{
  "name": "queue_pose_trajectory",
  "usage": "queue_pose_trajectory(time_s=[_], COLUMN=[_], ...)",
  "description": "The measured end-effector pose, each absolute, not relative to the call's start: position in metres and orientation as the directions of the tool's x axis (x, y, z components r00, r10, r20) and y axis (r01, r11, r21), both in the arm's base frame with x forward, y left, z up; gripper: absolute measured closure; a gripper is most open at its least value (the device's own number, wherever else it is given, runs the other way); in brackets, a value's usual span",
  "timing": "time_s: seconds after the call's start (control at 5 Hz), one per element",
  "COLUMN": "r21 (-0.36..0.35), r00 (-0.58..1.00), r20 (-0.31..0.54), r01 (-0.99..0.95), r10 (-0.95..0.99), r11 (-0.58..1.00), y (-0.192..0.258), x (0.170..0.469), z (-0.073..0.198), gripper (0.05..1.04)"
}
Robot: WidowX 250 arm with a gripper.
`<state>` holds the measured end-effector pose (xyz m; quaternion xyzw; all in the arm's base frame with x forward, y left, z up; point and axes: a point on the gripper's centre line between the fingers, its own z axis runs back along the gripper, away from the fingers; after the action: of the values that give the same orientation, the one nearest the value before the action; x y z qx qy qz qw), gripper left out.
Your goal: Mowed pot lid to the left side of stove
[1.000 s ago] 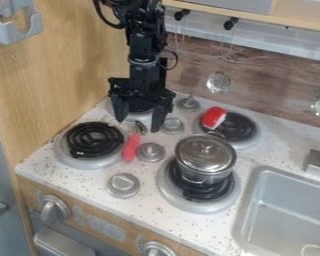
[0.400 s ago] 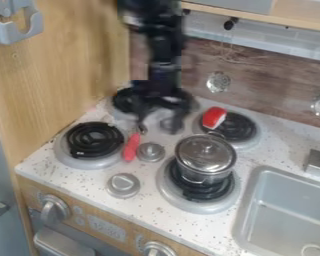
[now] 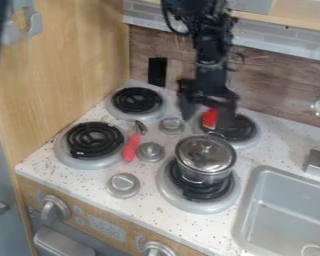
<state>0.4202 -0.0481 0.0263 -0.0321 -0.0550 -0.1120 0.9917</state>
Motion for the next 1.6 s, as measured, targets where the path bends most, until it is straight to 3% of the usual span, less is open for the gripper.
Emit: queue_pose_trajectory(time_s=[0.4, 0.6, 0.8, 1.2, 1.6], r21=[-0.096, -0.103, -0.099, -0.101, -0.083], r00=[0.966, 0.962, 0.960, 0.947, 0.939], r20=[-0.014, -0.049, -0.061, -0.074, -0.042], r01=[0.255, 0.264, 0.268, 0.304, 0.336], r10=[-0.258, -0.270, -0.275, -0.312, -0.341], r11=[0.962, 0.959, 0.958, 0.947, 0.938], y=[-0.0515, -0.0515, -0.0510, -0.0563, -0.0575], x=[0.4140, 0.4129, 0.4115, 0.4109, 0.4104], z=[0.0016, 0.0003, -0.0006, 0.0001, 0.0034], gripper=[0.085, 0.141, 0.421, 0.815, 0.846])
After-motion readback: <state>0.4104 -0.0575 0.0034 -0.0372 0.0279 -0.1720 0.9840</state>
